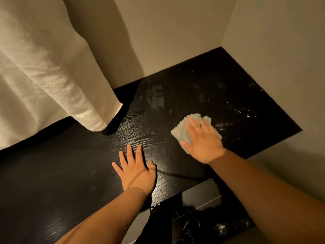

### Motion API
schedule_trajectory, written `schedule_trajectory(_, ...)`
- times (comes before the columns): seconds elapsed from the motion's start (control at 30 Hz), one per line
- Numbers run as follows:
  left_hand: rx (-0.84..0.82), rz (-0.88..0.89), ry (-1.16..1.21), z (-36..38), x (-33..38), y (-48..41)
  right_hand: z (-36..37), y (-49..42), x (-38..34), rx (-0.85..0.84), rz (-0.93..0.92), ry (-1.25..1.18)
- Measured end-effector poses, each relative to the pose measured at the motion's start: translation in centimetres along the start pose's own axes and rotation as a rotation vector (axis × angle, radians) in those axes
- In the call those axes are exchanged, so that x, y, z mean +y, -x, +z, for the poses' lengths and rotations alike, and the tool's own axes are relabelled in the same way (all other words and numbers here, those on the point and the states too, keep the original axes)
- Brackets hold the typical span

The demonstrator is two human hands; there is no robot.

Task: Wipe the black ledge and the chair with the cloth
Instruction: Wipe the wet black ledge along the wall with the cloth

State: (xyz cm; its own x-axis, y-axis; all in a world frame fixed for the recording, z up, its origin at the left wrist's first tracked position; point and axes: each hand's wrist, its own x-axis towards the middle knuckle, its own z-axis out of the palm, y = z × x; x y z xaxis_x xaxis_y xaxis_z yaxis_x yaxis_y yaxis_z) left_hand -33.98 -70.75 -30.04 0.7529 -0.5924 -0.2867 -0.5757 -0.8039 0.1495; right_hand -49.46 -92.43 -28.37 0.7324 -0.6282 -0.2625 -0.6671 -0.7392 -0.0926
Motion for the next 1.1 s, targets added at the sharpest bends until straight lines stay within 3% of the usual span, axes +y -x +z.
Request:
schedule_trajectory(0.17, 0.111, 0.193, 0.036, -2.0, 0.5, -4.9, 0.0, -4.0, -1.6, -0.033, 0.147, -0.02)
schedule_trajectory(0.3, 0.101, 0.33, -0.006, -3.4, 0.1, -11.3, 0.5, -2.7, -4.3, -0.05, -0.09, 0.02)
schedule_trajectory(0.4, 0.078, 0.386, -0.079, -3.1, -0.6, -12.8, 0.4, -4.4, -1.9, -0.025, -0.169, 0.052)
schedule_trajectory(0.63, 0.108, 0.374, -0.11, -2.8, -0.5, -13.0, -0.3, -10.7, -1.7, 0.109, 0.18, 0.04)
schedule_trajectory(0.8, 0.1, 0.367, -0.124, -2.8, -0.2, -13.1, 0.5, -7.1, -6.5, -0.032, -0.218, 0.047)
schedule_trajectory(0.9, 0.09, 0.359, -0.124, -2.9, -0.2, -13.2, 0.0, -7.9, -5.0, -0.059, -0.304, 0.042)
schedule_trajectory(1.1, 0.076, 0.378, -0.119, -3.3, -0.3, -13.1, -1.4, -13.6, -1.8, 0.075, 0.098, 0.02)
